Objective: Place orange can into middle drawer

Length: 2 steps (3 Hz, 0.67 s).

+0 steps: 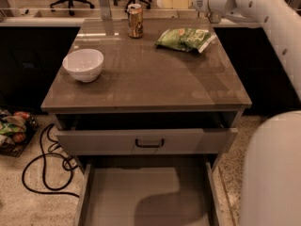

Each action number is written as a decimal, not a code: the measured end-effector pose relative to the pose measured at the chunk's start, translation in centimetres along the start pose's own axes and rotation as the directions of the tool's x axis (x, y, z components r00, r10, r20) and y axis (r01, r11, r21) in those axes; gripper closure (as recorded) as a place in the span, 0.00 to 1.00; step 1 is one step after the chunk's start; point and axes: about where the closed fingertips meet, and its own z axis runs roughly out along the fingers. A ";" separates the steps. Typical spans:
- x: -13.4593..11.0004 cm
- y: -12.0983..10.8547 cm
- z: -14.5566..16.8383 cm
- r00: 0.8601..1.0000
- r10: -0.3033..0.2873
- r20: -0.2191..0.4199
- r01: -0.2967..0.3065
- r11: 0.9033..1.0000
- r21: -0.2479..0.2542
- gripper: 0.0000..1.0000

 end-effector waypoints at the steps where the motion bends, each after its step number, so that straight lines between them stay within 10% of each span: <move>1: 1.6 -1.2 4.5 0.998 0.050 -0.035 -0.049 0.999 0.022 0.00; 2: 1.6 -1.2 4.6 0.998 0.050 -0.036 -0.049 0.999 0.022 0.00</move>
Offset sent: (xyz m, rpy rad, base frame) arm 0.0347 0.0156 -0.0180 0.0139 0.0447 -0.0173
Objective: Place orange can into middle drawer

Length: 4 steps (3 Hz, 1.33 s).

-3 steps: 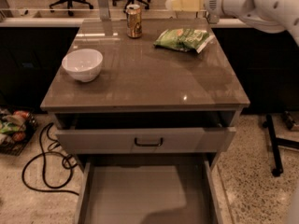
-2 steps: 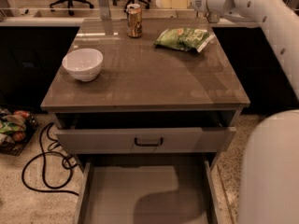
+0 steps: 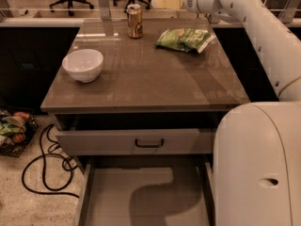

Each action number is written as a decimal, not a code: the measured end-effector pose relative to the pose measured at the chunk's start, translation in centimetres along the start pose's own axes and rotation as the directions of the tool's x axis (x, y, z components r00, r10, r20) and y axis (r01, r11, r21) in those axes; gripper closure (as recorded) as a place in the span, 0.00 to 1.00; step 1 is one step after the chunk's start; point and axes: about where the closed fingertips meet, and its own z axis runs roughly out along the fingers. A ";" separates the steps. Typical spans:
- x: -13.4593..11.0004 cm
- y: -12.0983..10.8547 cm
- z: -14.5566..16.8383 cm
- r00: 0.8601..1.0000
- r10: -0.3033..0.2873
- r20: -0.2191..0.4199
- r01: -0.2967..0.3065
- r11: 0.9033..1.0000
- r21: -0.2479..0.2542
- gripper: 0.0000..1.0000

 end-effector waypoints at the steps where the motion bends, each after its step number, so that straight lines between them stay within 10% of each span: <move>1: 1.0 0.3 1.6 1.000 0.017 0.010 -0.018 0.999 0.038 0.00; 4: 5.5 0.8 8.1 0.996 0.072 0.049 -0.079 0.987 0.142 0.00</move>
Offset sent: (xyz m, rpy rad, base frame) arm 0.0496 0.0421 -0.0701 0.1156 -0.0263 -0.2106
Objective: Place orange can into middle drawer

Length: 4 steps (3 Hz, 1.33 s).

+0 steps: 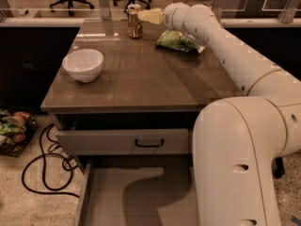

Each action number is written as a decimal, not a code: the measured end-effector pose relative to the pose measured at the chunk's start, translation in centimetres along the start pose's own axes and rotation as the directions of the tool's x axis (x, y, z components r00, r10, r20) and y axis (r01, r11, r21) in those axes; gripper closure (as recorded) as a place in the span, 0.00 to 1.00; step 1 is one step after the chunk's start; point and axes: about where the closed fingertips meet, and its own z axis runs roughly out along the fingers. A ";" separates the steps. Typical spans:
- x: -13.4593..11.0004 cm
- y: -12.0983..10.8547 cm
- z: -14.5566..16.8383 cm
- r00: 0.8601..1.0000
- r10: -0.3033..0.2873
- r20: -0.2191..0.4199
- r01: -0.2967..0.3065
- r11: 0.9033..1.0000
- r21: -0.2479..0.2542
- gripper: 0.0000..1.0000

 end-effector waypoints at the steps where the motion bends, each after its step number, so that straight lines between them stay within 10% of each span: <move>1: 0.9 0.9 1.2 1.000 0.001 -0.008 -0.001 0.999 -0.043 0.00; 4: 2.6 5.9 4.7 0.998 0.055 0.000 -0.053 0.967 -0.249 0.00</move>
Offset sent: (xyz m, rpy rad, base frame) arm 0.0161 0.0519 -0.0271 0.0286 0.0456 0.2422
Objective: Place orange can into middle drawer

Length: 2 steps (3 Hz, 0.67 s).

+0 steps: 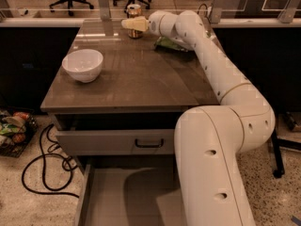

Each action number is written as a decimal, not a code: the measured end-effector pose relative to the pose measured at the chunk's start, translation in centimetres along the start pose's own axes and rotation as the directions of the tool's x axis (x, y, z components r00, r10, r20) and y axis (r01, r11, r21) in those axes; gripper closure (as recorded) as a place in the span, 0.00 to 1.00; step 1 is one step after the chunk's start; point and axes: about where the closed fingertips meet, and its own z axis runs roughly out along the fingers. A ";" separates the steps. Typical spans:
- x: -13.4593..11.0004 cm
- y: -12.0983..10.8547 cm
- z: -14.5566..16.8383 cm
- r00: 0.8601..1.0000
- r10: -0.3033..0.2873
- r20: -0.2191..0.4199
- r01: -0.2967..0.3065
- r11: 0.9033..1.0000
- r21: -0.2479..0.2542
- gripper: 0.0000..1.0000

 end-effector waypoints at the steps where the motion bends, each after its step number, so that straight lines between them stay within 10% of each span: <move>1: 0.0 0.0 0.0 1.000 0.000 0.000 0.000 1.000 0.000 0.00; 2: 0.2 0.3 0.8 0.999 -0.037 0.015 0.037 0.999 -0.020 0.00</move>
Offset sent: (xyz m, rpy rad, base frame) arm 0.0251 0.0107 -0.0056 -0.0496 -0.1141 0.0660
